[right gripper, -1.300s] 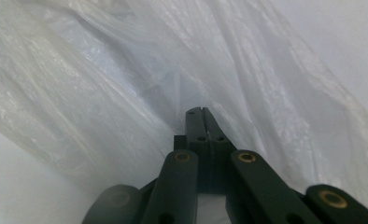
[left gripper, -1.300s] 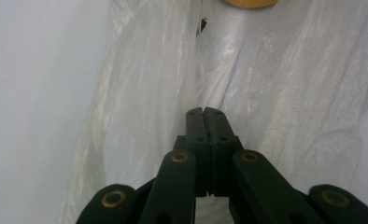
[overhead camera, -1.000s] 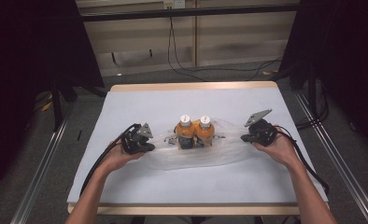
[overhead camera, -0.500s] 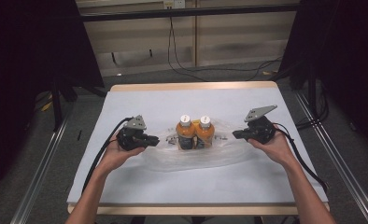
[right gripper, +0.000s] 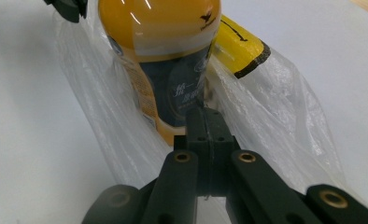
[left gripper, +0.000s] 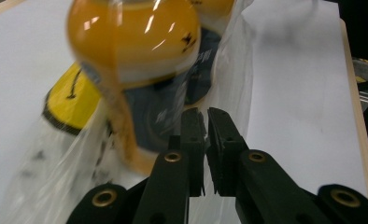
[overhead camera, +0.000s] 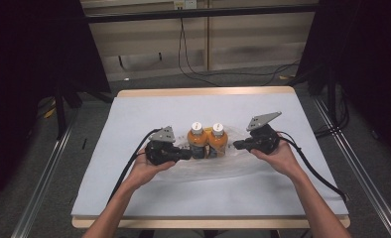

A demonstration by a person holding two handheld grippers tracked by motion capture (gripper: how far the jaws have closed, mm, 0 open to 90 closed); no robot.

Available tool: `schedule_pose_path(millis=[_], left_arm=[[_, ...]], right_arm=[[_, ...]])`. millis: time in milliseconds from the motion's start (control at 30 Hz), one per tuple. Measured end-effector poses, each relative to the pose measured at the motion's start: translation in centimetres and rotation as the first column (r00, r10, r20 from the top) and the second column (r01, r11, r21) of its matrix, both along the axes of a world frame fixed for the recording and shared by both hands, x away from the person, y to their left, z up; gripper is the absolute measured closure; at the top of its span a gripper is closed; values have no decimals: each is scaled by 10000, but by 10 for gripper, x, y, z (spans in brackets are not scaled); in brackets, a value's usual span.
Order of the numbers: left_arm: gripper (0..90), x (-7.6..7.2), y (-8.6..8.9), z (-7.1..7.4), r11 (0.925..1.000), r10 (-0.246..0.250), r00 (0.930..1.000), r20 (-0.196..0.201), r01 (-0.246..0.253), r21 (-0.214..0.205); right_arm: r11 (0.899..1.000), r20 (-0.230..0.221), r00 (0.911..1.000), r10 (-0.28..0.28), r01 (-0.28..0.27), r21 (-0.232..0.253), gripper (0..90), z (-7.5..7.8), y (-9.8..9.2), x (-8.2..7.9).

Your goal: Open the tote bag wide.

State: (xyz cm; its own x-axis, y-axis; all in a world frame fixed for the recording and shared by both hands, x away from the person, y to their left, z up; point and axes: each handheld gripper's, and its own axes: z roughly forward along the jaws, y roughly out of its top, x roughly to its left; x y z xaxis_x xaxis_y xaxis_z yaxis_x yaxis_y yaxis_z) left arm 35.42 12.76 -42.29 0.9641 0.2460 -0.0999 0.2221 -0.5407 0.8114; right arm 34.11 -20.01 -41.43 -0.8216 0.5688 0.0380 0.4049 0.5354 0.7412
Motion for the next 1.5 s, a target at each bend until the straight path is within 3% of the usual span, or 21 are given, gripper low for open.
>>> schedule_pose_path(millis=[300,467,500,833,933,967,1367,1500], left_arm=[[869,-4,-39,-14,9999,-127,9999,-10,127,-21],[880,-2,-48,-19,9997,225,9997,47,-224,-112],[886,-2,-49,-20,9997,228,9994,244,-230,80],[887,-3,-49,-38,9963,454,9986,276,-473,723],[886,-5,-51,-44,9915,478,9984,298,-510,1200],[886,-6,-50,-47,9936,463,9983,346,-496,1015],[883,-20,-56,-59,9867,-217,9996,173,186,1613],[885,-22,-57,-58,9843,-415,9990,137,385,1725]], right_arm=[[9998,-136,9997,201,-202,-77,900,-4,13,13],[9994,-238,9994,234,-239,-230,900,-9,20,25],[9994,-271,9993,243,-249,-224,900,-11,21,28],[9991,-918,9953,301,-327,-273,900,-31,30,48],[9996,-1117,9935,230,-247,-134,900,-38,32,53],[9998,-1218,9924,176,-187,-83,900,-41,32,54],[9996,-1990,9799,-165,116,-254,900,-65,35,65],[9995,-1948,9805,-266,227,-226,900,-65,37,67]])
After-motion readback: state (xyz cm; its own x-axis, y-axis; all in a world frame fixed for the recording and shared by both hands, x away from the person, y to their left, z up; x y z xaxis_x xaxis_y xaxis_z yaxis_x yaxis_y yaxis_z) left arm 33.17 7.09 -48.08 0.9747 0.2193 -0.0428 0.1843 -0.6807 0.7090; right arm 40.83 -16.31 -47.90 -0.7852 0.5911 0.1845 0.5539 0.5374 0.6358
